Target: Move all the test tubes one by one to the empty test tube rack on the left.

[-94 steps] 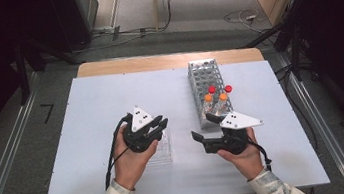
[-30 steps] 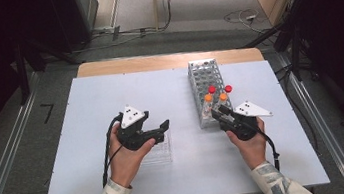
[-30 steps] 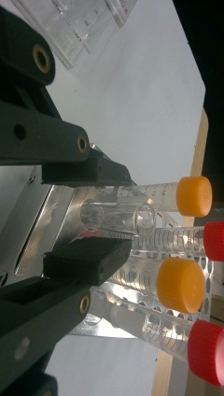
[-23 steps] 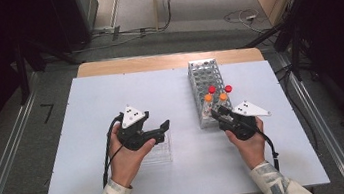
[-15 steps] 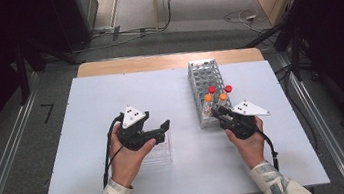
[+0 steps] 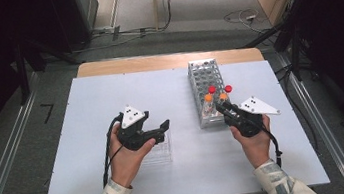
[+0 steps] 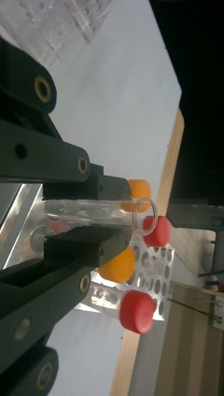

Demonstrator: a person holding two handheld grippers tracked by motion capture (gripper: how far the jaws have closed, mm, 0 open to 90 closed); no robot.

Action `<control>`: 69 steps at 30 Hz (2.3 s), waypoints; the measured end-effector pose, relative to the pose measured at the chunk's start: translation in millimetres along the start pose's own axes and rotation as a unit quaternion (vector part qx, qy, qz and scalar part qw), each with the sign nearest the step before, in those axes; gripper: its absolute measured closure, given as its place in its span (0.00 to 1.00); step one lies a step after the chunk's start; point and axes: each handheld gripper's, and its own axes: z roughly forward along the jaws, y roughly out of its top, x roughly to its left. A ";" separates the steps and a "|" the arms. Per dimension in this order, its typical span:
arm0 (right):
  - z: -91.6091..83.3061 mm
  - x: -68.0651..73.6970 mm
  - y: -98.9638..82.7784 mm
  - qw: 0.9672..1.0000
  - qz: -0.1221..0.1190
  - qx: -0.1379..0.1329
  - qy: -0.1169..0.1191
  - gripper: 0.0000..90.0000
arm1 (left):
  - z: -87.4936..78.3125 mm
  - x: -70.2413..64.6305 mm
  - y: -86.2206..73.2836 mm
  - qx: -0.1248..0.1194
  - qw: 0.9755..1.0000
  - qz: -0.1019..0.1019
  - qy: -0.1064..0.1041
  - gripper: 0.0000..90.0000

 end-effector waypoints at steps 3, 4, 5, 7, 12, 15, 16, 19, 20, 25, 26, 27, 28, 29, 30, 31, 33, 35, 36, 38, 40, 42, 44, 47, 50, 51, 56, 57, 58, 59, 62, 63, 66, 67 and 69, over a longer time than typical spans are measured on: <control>-7.0 1.3 6.7 1.000 -0.002 -0.010 0.002 0.81 | -0.3 -0.4 0.3 0.000 1.000 0.000 0.000 0.27; -9.1 1.8 8.3 1.000 -0.004 -0.014 0.003 0.81 | -0.4 -0.5 0.4 -0.001 1.000 0.000 0.000 0.27; -10.9 2.5 9.7 1.000 -0.004 -0.017 0.005 0.81 | -0.5 -0.7 0.6 -0.001 1.000 0.001 0.000 0.27; -13.6 4.0 11.7 1.000 -0.006 -0.019 0.008 0.81 | -0.9 -1.1 0.9 -0.001 1.000 0.002 0.000 0.27; -18.0 9.6 14.3 1.000 -0.010 -0.022 0.018 0.81 | -1.8 -1.6 1.6 -0.004 1.000 0.001 -0.003 0.27; -18.2 14.6 14.1 0.999 -0.015 -0.022 0.027 0.81 | -2.2 -2.1 1.9 -0.005 1.000 0.001 -0.003 0.27; -18.1 16.6 13.8 0.999 -0.015 -0.021 0.030 0.81 | -2.5 -2.4 2.1 -0.004 1.000 0.002 -0.003 0.27; -17.5 22.6 13.6 0.999 -0.021 -0.019 0.041 0.81 | -3.2 -3.3 2.5 -0.006 1.000 0.004 -0.004 0.27; -17.5 24.7 13.6 0.999 -0.021 -0.019 0.044 0.81 | -3.4 -3.8 2.7 -0.008 1.000 0.003 -0.004 0.27; -16.0 37.3 11.9 0.997 -0.029 -0.013 0.067 0.81 | -6.4 -6.1 5.0 -0.015 1.000 0.005 -0.007 0.28; -15.1 40.0 11.2 0.997 -0.032 -0.012 0.072 0.81 | -7.1 -6.9 5.5 -0.017 1.000 0.006 -0.008 0.28; -14.4 43.0 10.3 0.997 -0.032 -0.009 0.076 0.81 | -7.6 -7.9 6.0 -0.019 1.000 0.006 -0.010 0.29; -13.6 45.8 9.3 0.996 -0.035 -0.006 0.080 0.81 | -8.1 -9.0 6.4 -0.019 1.000 0.007 -0.012 0.29; -12.4 48.5 8.3 0.996 -0.038 -0.004 0.084 0.81 | -8.5 -10.1 6.8 -0.019 1.000 0.010 -0.013 0.29; -11.6 51.2 7.4 0.995 -0.041 -0.001 0.088 0.81 | -8.8 -11.5 7.0 -0.020 1.000 0.010 -0.015 0.29; -10.7 53.5 6.5 0.995 -0.043 0.001 0.090 0.81 | -8.8 -13.0 7.1 -0.022 1.000 0.010 -0.017 0.30; -8.8 57.8 4.8 0.994 -0.045 0.006 0.097 0.81 | -8.9 -16.5 7.3 -0.022 0.999 0.013 -0.025 0.31; -7.2 61.7 3.0 0.994 -0.048 0.009 0.102 0.81 | -8.9 -20.7 7.5 -0.021 0.999 0.016 -0.033 0.31; -6.6 63.4 2.1 0.993 -0.049 0.011 0.104 0.81 | -8.7 -23.1 7.7 -0.023 0.999 0.016 -0.038 0.31; -4.9 67.1 0.5 0.993 -0.051 0.013 0.110 0.81 | -8.5 -28.5 8.0 -0.023 0.998 0.019 -0.047 0.32; -3.5 71.1 -1.4 0.992 -0.053 0.018 0.115 0.81 | -8.5 -33.9 8.3 -0.024 0.998 0.022 -0.056 0.33; -1.9 74.8 -3.5 0.991 -0.055 0.023 0.118 0.81 | -8.0 -39.0 8.4 -0.023 0.997 0.027 -0.065 0.36; -0.1 77.2 -5.3 0.990 -0.058 0.028 0.122 0.81 | -7.4 -43.7 8.3 -0.022 0.996 0.030 -0.078 0.40; 0.8 80.8 -6.6 0.990 -0.060 0.030 0.126 0.81 | -4.6 -49.8 8.3 -0.019 0.995 0.036 -0.090 0.49; 0.8 83.7 -6.9 0.989 -0.062 0.031 0.129 0.81 | -0.1 -55.1 8.8 -0.014 0.994 0.040 -0.096 0.54; 1.0 84.7 -7.1 0.989 -0.063 0.032 0.130 0.81 | 1.6 -56.9 8.9 -0.014 0.994 0.043 -0.095 0.55; 2.2 88.4 -8.2 0.988 -0.071 0.033 0.130 0.81 | 8.8 -62.7 8.7 -0.009 0.994 0.061 -0.087 0.60; 2.3 89.0 -8.4 0.988 -0.071 0.033 0.130 0.81 | 9.8 -63.0 8.5 -0.008 0.994 0.062 -0.085 0.62; 2.5 89.3 -8.6 0.988 -0.072 0.032 0.130 0.81 | 10.8 -63.2 8.4 -0.006 0.994 0.064 -0.084 0.63; 2.5 89.6 -8.7 0.988 -0.073 0.032 0.130 0.81 | 11.6 -63.4 8.3 -0.004 0.995 0.064 -0.083 0.65; 2.5 90.5 -9.0 0.988 -0.075 0.032 0.129 0.81 | 12.7 -63.1 8.4 0.003 0.995 0.062 -0.082 0.70; 2.5 90.8 -9.1 0.988 -0.078 0.031 0.128 0.81 | 12.9 -63.0 8.3 0.005 0.995 0.061 -0.082 0.71; 2.3 91.3 -9.3 0.989 -0.079 0.029 0.125 0.81 | 13.0 -62.2 8.3 0.011 0.995 0.059 -0.082 0.77; 2.4 91.2 -9.4 0.989 -0.081 0.029 0.124 0.81 | 13.1 -62.3 8.3 0.012 0.995 0.059 -0.082 0.77; 2.7 91.3 -9.6 0.989 -0.081 0.030 0.124 0.81 | 13.4 -62.8 8.2 0.013 0.995 0.059 -0.081 0.78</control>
